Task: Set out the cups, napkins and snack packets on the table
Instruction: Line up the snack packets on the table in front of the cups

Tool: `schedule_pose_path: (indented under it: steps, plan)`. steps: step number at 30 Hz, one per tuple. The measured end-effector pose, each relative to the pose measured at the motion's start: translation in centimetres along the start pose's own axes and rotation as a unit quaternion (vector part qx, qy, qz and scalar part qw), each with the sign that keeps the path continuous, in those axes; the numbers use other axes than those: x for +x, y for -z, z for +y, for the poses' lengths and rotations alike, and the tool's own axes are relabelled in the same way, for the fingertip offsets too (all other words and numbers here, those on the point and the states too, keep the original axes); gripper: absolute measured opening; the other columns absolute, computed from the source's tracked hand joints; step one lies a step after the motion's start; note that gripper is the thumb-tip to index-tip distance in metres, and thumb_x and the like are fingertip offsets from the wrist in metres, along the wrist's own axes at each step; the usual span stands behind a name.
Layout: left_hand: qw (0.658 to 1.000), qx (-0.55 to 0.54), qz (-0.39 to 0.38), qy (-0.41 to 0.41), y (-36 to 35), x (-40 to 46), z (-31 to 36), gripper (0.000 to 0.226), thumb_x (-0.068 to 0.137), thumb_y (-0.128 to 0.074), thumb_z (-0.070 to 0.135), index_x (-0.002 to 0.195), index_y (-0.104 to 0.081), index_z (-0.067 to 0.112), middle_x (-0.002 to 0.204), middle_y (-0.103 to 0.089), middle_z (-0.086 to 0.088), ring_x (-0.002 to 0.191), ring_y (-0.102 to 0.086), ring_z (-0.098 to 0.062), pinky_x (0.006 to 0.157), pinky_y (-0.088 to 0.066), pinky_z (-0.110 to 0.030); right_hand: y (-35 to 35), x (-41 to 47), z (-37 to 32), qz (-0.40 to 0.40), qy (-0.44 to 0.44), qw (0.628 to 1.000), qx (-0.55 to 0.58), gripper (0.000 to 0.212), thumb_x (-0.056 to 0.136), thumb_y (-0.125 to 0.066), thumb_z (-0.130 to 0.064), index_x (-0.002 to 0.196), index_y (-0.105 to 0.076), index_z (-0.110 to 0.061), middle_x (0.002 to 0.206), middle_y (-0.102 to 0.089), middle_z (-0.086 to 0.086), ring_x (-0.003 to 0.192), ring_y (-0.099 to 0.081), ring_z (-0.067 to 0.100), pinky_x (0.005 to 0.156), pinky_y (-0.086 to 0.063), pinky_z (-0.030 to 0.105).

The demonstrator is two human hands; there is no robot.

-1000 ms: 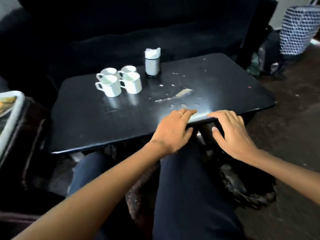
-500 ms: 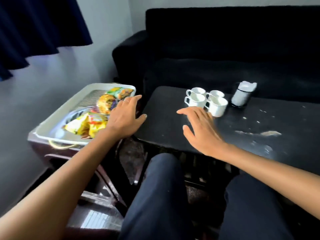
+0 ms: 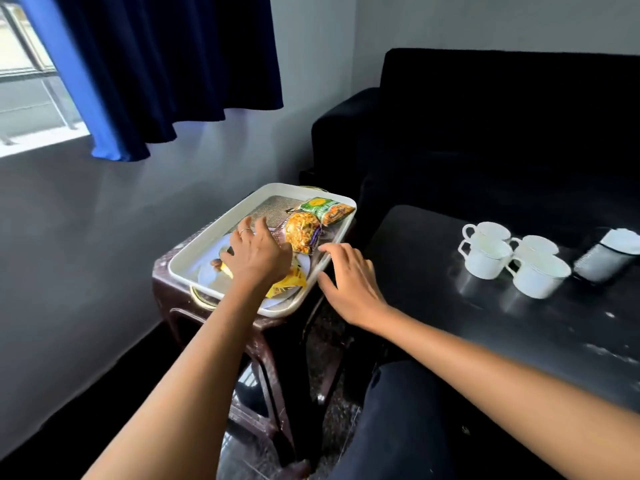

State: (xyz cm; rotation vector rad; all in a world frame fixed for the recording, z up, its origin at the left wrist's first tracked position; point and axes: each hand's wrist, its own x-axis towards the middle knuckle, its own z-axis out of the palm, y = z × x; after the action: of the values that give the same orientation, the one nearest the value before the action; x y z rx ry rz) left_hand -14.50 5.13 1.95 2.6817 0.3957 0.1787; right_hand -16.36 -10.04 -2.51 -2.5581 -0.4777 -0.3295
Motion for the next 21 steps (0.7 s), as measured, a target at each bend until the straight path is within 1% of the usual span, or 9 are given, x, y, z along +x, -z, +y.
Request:
schedule_pose_path:
  steps: [2, 4, 6, 8, 11, 14, 16, 19, 21]
  plan:
    - [0.998, -0.009, -0.019, 0.054, 0.2, 0.1, -0.5, 0.061, 0.093, -0.043, 0.047, 0.145, -0.027, 0.019, 0.157, -0.018, -0.007, 0.142, -0.018, -0.03, 0.111, -0.021, -0.054, -1.0, 1.0, -0.7, -0.009, -0.011, 1.0, 0.022, 0.046, 0.093, -0.045, -0.039, 0.134, -0.037, -0.02, 0.136, -0.042, 0.002, 0.125, -0.037, 0.023, 0.099, -0.027, 0.04]
    - [0.994, -0.01, -0.05, 0.095, 0.5, 0.0, -0.9, 0.058, 0.094, -0.04, 0.047, 0.142, -0.032, 0.017, 0.152, -0.029, -0.011, 0.139, -0.023, -0.032, 0.111, -0.023, -0.054, -1.9, 1.5, -1.3, -0.019, -0.013, 0.999, 0.032, 0.052, 0.093, -0.044, -0.049, 0.136, -0.036, -0.021, 0.137, -0.043, 0.003, 0.127, -0.035, 0.023, 0.1, -0.025, 0.041]
    - [0.99, -0.004, -0.088, 0.108, 0.7, 0.0, -1.0, 0.057, 0.095, -0.037, 0.046, 0.141, -0.034, 0.013, 0.147, -0.036, -0.017, 0.138, -0.025, -0.035, 0.111, -0.025, -0.055, -2.7, 1.8, -1.8, -0.031, -0.003, 0.999, 0.033, 0.056, 0.091, -0.041, -0.055, 0.136, -0.035, -0.022, 0.137, -0.046, 0.005, 0.126, -0.036, 0.024, 0.098, -0.025, 0.042]
    - [0.989, 0.004, -0.108, 0.104, 0.8, -0.1, -0.9, 0.056, 0.096, -0.033, 0.045, 0.14, -0.034, 0.009, 0.147, -0.036, -0.02, 0.137, -0.026, -0.036, 0.11, -0.025, -0.055, -3.4, 1.8, -2.3, -0.038, 0.007, 0.999, 0.038, 0.058, 0.092, -0.038, -0.057, 0.138, -0.033, -0.022, 0.138, -0.047, 0.005, 0.126, -0.038, 0.025, 0.099, -0.024, 0.042]
    - [0.989, 0.011, -0.1, 0.104, 1.0, -0.2, -0.5, 0.053, 0.097, -0.032, 0.043, 0.137, -0.041, 0.01, 0.145, -0.037, -0.021, 0.136, -0.028, -0.037, 0.108, -0.027, -0.058, -3.9, 1.4, -2.8, -0.017, 0.001, 0.998, 0.057, 0.054, 0.093, -0.04, -0.053, 0.136, -0.036, -0.021, 0.136, -0.05, 0.003, 0.123, -0.044, 0.024, 0.1, -0.024, 0.041]
    - [0.99, 0.018, -0.077, 0.116, 1.0, -0.3, -0.1, 0.053, 0.096, -0.03, 0.046, 0.133, -0.047, 0.012, 0.143, -0.041, -0.017, 0.135, -0.029, -0.036, 0.107, -0.027, -0.061, -3.9, 0.9, -3.2, 0.006, -0.005, 0.995, 0.095, 0.047, 0.093, -0.046, -0.047, 0.131, -0.041, -0.02, 0.129, -0.056, 0.001, 0.118, -0.05, 0.023, 0.098, -0.027, 0.039]
    - [0.991, 0.026, -0.063, 0.116, 1.0, -0.3, 0.2, 0.052, 0.095, -0.03, 0.046, 0.128, -0.051, 0.011, 0.139, -0.046, -0.016, 0.133, -0.03, -0.034, 0.107, -0.024, -0.061, -3.5, 0.5, -3.3, 0.02, -0.005, 0.993, 0.115, 0.045, 0.093, -0.049, -0.042, 0.131, -0.042, -0.019, 0.128, -0.057, 0.0, 0.117, -0.052, 0.022, 0.097, -0.032, 0.038]
    - [0.993, 0.028, -0.055, 0.1, 0.8, -0.4, 0.8, 0.048, 0.094, -0.03, 0.041, 0.116, -0.058, 0.009, 0.13, -0.054, -0.016, 0.133, -0.031, -0.033, 0.107, -0.02, -0.063, -2.4, -0.1, -3.3, 0.042, -0.011, 0.986, 0.158, 0.039, 0.094, -0.052, -0.032, 0.13, -0.047, -0.018, 0.126, -0.059, 0.003, 0.114, -0.055, 0.023, 0.091, -0.046, 0.038]
    - [0.995, 0.026, -0.047, 0.087, 0.8, -0.7, 1.3, 0.047, 0.093, -0.031, 0.04, 0.107, -0.062, 0.007, 0.124, -0.058, -0.018, 0.13, -0.035, -0.035, 0.106, -0.02, -0.065, -1.5, -0.5, -3.2, 0.061, -0.024, 0.981, 0.183, 0.035, 0.093, -0.053, -0.025, 0.127, -0.051, -0.018, 0.123, -0.062, 0.003, 0.11, -0.058, 0.022, 0.087, -0.048, 0.034]
